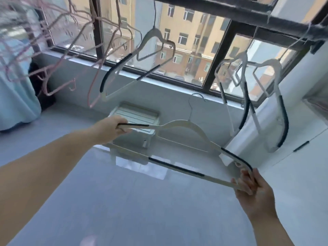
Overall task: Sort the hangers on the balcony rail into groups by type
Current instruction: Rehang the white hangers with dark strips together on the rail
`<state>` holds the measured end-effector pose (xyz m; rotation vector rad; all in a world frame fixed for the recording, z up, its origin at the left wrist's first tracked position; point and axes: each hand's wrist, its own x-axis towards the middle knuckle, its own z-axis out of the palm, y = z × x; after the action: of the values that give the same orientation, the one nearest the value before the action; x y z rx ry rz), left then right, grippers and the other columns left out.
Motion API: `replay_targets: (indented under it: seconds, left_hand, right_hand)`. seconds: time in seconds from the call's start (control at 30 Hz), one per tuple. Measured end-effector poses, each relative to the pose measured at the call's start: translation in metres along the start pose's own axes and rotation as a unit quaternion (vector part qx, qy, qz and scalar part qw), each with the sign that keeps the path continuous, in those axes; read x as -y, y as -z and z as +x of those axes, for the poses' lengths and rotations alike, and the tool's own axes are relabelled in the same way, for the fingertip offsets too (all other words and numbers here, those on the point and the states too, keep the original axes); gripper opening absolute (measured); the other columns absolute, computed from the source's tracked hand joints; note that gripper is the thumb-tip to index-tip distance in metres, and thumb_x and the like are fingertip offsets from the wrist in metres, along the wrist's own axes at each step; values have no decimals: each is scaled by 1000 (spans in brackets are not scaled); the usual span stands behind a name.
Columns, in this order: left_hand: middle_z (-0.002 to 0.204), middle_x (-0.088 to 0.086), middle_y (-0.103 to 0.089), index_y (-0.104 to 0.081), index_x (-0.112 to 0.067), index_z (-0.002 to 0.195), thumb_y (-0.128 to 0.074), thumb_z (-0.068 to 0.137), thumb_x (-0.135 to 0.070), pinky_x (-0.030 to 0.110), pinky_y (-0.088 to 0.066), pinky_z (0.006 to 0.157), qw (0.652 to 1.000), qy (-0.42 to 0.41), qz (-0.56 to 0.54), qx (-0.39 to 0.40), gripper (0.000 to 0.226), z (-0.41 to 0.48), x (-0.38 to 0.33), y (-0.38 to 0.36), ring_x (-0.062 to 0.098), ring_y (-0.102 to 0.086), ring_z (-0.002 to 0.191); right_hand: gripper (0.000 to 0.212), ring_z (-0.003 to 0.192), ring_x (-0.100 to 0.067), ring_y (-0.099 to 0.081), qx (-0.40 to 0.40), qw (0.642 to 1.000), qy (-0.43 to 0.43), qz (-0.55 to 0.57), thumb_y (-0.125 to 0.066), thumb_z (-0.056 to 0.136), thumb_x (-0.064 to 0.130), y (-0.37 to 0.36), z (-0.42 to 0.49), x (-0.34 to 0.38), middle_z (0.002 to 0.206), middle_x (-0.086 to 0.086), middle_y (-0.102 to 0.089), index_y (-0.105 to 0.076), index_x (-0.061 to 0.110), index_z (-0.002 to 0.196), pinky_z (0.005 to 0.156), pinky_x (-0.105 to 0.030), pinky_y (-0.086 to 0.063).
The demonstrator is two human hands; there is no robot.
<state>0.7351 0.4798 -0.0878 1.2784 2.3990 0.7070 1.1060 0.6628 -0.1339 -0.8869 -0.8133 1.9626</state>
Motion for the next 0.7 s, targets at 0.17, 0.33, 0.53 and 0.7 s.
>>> replay_targets:
  seconds: [0.17,0.33,0.53,0.7]
  left_hand:
    - [74,-5,-69,-60,-11,82,-51,91,-19,21,-50,58,961,34,-224,156,15,-37,-14,9,14,-62,64]
    - [62,6,-60,-48,-8,75,-37,96,-30,17,-43,43,941,71,-316,99,33,-54,-32,8,14,-56,46]
    - [82,-1,-70,-63,-7,88,-37,94,-31,9,-48,67,943,-28,-321,-81,36,-82,-66,-5,4,-65,74]
    - [54,-2,-51,-48,-3,72,-36,92,-33,13,-37,49,932,-70,-313,-167,38,-85,-85,-9,7,-50,48]
  right_hand:
    - [20,59,-11,-48,-185,970,-5,-155,-55,90,26,-5,23,-16,67,1,-48,-65,10,85,90,-35,-49]
    - [45,105,-34,-46,-277,856,-31,-435,-60,84,26,-1,30,-56,126,-16,-44,-49,8,124,86,-44,-42]
    - [21,94,-11,-54,55,862,-63,-500,-58,86,17,-92,-18,-72,110,-1,-56,-56,23,107,78,-25,-41]
    - [20,103,4,-53,156,861,120,-469,-46,93,29,-169,-33,-43,109,17,-58,-56,32,110,83,-13,-42]
